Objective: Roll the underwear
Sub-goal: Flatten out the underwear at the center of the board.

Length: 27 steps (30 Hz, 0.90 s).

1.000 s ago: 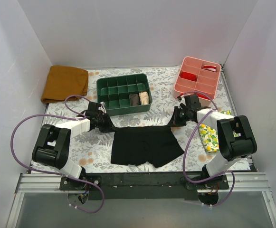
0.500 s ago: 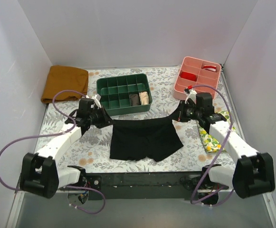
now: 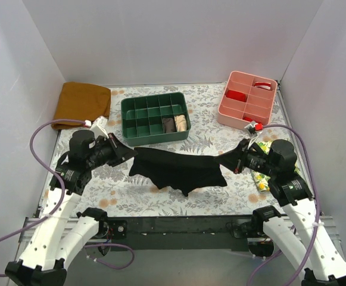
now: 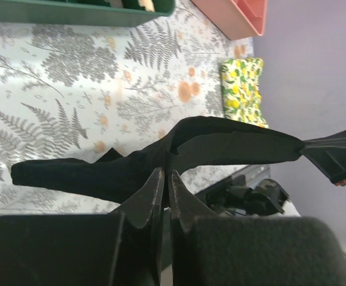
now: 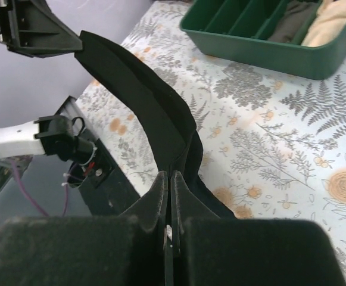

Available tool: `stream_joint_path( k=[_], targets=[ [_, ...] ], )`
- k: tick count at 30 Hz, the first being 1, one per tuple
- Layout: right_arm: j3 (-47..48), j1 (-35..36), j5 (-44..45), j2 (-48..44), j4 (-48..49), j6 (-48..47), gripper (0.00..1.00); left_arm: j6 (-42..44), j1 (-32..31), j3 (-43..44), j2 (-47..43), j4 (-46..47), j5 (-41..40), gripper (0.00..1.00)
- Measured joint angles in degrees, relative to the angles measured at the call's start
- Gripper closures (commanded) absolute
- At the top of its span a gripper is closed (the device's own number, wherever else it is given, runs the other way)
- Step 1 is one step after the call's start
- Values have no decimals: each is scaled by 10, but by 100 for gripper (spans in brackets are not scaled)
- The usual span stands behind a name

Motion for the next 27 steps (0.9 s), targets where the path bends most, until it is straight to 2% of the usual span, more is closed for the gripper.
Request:
stream_joint_path(
  k=[4,9,14,20,27],
  targets=[
    [26,1,-23,-26,-28,10,99,-22,0,41,-35,-61,10,100],
    [106,1,-16,-4,-91,-11,99,-31,0,107,-41,-141,-2,100],
    [116,1,34,51,-125,-23,99,-37,0,68,-35,-174,-9,100],
    [82,2,123,188,-122,-22,99,-32,0,15,92,-148,-17,100],
    [79,1,176,404,-70,-42,99,-3,0,28,300,-27,-21,100]
  ],
)
